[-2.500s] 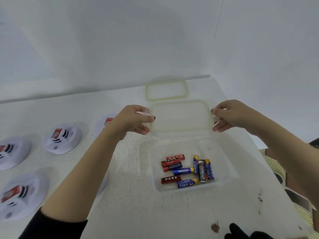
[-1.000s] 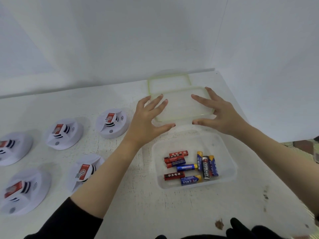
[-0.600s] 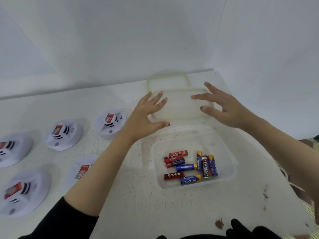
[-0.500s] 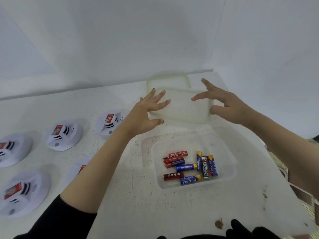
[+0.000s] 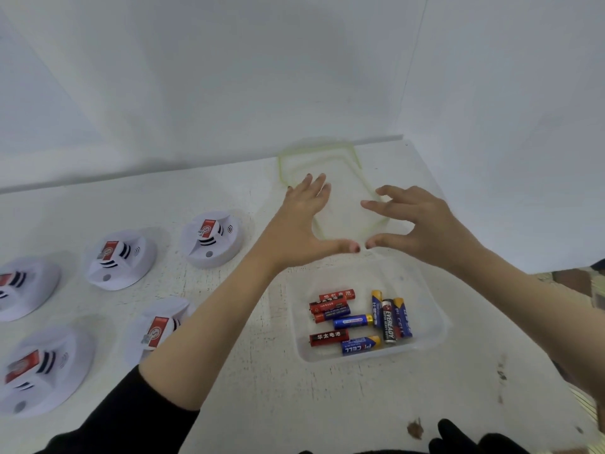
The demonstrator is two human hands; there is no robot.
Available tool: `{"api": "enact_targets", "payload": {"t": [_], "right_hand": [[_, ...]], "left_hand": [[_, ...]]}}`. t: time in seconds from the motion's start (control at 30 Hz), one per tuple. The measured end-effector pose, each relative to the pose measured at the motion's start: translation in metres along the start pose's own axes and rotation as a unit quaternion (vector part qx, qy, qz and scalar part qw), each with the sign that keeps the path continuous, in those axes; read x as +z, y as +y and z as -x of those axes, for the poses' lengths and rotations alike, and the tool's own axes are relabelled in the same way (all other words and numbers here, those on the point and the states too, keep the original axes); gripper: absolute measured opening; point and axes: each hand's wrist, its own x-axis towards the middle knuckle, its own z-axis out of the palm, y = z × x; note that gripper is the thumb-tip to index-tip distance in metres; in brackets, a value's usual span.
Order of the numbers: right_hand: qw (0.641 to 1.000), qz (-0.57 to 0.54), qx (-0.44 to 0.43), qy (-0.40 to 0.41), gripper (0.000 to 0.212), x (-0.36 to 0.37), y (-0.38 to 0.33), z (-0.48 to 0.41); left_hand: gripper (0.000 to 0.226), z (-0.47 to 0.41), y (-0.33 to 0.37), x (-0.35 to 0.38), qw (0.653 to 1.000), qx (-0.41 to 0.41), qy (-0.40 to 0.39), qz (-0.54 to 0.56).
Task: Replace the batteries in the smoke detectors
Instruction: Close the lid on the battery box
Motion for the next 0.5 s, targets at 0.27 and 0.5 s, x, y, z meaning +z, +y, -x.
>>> {"api": "enact_targets", "payload": {"t": [0.27, 0.5], "right_hand": [[0.987, 0.078, -0.138, 0.041, 0.05, 0.004, 0.013, -0.004], [0.976, 0.077, -0.185, 0.086, 0.041, 0.009, 0.021, -0.005]], "left_hand": [[0.104, -0.002, -0.003, 0.01, 0.999, 0.003, 0.044, -0.031], [0.104, -0.002, -0.01, 0.018, 0.997, 0.013, 0.076, 0.031]]}}
